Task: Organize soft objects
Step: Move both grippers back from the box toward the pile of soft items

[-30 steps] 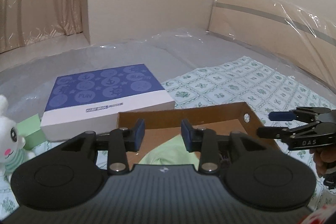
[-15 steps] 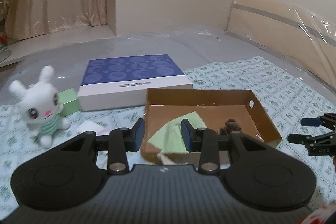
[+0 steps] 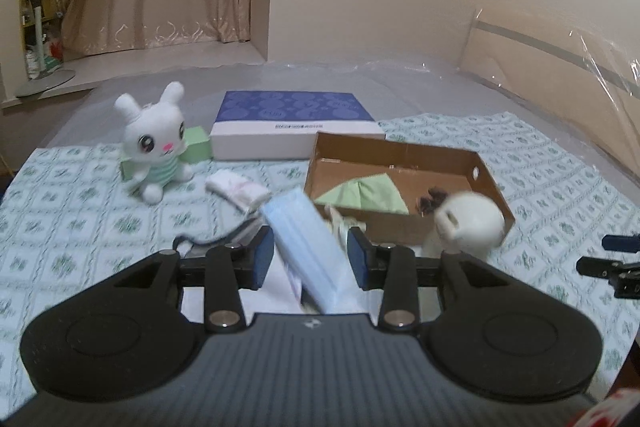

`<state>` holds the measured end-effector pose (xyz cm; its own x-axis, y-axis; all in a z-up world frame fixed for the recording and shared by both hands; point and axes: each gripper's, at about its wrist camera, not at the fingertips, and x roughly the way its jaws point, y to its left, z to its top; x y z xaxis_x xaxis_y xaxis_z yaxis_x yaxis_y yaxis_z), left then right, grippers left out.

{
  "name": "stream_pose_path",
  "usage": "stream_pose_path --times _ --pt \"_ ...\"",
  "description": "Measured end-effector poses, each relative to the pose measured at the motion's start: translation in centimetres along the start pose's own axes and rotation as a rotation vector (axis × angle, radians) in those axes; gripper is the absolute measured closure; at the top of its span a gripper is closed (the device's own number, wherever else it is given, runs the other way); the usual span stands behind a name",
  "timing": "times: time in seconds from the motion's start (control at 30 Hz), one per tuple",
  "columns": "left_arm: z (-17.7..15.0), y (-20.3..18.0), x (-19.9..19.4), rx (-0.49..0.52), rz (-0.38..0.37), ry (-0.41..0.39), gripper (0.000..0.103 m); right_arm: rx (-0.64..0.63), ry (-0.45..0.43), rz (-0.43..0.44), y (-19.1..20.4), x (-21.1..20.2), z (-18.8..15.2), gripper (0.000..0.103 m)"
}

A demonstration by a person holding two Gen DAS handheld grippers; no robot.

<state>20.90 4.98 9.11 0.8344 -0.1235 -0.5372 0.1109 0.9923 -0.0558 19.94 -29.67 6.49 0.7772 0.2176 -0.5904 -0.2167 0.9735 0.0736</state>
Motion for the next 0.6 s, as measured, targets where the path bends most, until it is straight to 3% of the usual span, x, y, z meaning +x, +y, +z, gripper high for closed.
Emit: stream_pose_path --times 0.27,0.6 --pt "-3.8 -1.1 -3.4 0.019 0.019 0.033 0.060 0.001 0.023 0.018 3.1 -3.8 -2.8 0.029" --pt "-6.9 -0.8 -5.7 0.002 0.043 0.052 0.049 -0.010 0.049 0.072 6.6 -5.2 -4.7 0.029"
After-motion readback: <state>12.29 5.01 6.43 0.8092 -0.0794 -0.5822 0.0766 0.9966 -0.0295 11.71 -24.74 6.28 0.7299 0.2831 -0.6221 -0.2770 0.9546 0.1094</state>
